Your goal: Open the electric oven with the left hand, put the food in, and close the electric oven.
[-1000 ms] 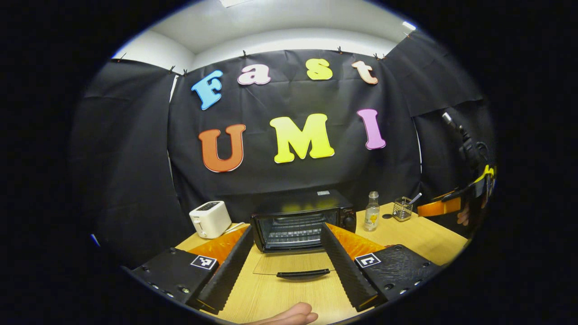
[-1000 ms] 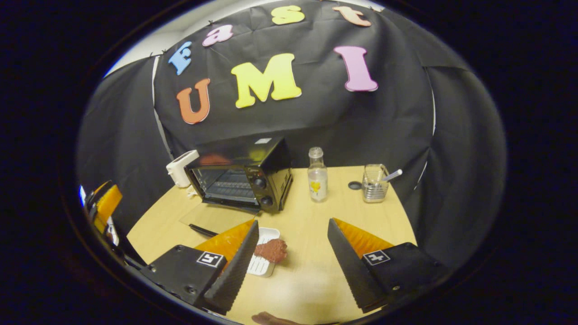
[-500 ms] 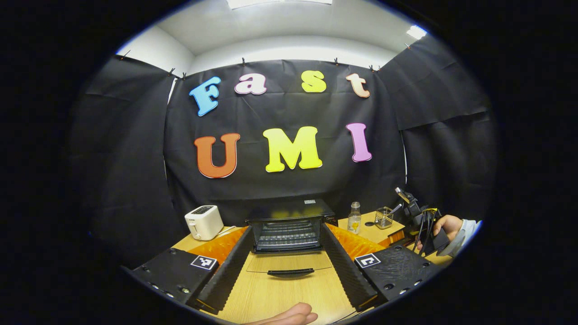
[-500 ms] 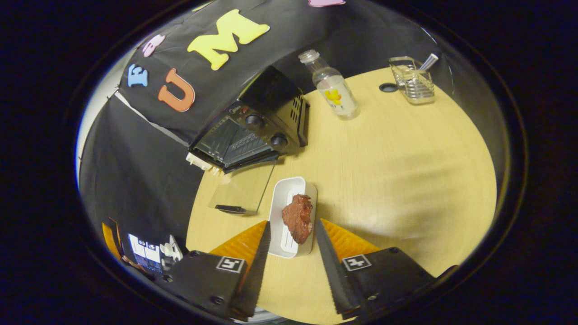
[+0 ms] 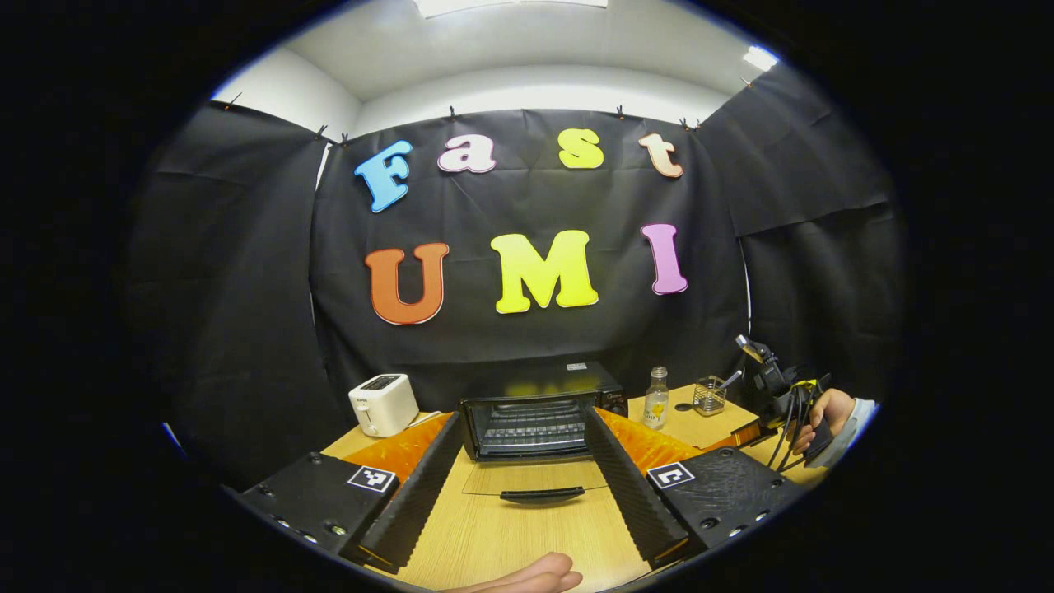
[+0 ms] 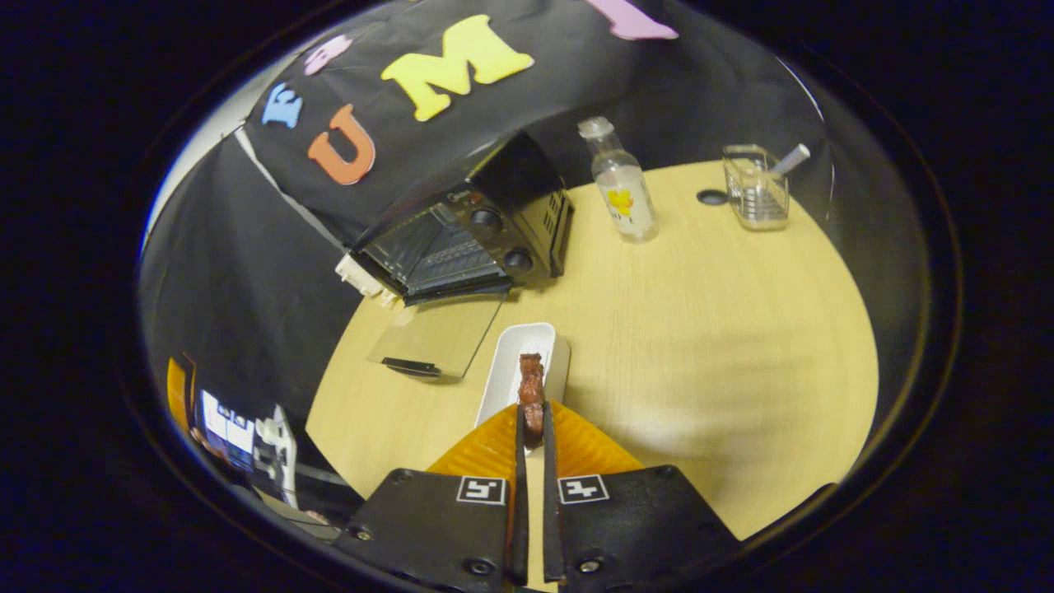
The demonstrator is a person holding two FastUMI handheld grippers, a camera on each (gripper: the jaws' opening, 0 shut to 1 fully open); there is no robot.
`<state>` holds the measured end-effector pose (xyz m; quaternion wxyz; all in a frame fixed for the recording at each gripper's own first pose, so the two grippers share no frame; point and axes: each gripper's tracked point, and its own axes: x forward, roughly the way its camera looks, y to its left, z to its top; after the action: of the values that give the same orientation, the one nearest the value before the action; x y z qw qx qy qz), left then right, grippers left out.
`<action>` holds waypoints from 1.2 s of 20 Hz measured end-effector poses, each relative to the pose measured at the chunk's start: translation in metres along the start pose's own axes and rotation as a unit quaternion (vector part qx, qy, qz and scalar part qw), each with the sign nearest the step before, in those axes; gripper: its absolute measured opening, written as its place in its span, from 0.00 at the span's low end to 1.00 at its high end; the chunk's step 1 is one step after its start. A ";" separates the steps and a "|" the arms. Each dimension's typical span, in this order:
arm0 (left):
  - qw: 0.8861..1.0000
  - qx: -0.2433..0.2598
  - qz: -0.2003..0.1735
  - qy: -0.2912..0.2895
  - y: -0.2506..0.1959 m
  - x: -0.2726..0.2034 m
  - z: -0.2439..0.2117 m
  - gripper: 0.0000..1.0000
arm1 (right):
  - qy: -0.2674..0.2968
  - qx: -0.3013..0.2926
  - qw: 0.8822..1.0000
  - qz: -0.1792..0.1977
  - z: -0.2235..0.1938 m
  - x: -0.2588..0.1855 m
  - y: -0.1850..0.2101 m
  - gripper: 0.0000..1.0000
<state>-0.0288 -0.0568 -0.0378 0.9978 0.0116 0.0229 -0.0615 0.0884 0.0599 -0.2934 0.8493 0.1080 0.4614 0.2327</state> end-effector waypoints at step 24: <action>0.999 0.003 0.041 0.023 0.096 -0.017 -0.046 0.95 | -0.181 -0.299 0.933 -0.085 0.061 0.053 0.197 0.07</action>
<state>-0.0362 0.0415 -0.0808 0.9986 0.0168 0.0454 -0.0202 0.1055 0.2597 -0.2205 0.9280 -0.1498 0.2167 0.2636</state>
